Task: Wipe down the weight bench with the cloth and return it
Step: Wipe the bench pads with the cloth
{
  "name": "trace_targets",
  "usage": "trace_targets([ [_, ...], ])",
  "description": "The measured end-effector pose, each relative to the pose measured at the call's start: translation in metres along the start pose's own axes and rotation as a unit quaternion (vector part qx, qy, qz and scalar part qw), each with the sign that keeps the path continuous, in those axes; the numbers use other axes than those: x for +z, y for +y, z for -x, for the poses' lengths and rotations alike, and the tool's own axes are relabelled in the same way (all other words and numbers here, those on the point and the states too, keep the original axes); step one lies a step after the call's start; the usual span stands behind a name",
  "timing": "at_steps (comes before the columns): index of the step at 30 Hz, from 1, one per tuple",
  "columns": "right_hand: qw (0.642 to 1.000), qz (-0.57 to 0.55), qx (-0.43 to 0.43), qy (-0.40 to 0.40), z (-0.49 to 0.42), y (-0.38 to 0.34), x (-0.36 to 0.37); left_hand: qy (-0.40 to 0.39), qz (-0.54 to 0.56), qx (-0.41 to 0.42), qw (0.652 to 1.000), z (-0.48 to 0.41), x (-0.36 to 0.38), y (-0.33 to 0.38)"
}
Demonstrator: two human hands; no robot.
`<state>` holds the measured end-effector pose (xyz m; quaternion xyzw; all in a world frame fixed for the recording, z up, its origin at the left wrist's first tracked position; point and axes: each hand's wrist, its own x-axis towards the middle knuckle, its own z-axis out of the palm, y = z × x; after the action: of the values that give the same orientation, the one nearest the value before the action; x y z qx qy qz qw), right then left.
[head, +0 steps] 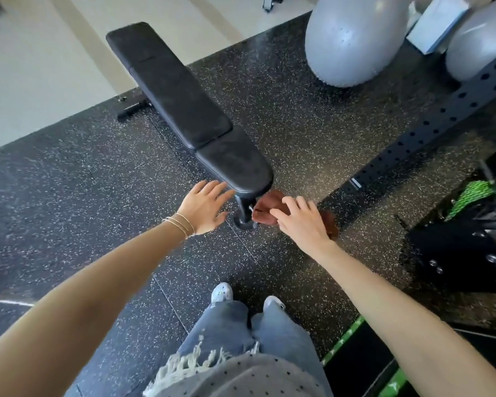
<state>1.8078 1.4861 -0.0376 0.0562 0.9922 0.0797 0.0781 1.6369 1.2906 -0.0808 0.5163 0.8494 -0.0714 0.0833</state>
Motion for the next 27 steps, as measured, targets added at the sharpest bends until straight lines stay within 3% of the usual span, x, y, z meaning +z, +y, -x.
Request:
trace_targets([
  [7, 0.997, 0.019, -0.061, -0.039, -0.075, -0.010, 0.010, -0.021, 0.040, -0.066, 0.997, -0.008, 0.027, -0.042],
  [14, 0.993, 0.032, -0.088, -0.071, -0.159, 0.016, 0.045, -0.055, 0.053, -0.110, 0.991, -0.072, 0.044, -0.082],
  [21, 0.991, -0.001, -0.081, -0.111, -0.262, 0.037, 0.083, -0.077, 0.059, -0.141, 0.985, -0.163, 0.067, -0.122],
  [27, 0.991, -0.037, -0.029, -0.122, -0.338, 0.035, 0.150, -0.091, 0.110, -0.176, 0.974, -0.236, 0.136, -0.170],
])
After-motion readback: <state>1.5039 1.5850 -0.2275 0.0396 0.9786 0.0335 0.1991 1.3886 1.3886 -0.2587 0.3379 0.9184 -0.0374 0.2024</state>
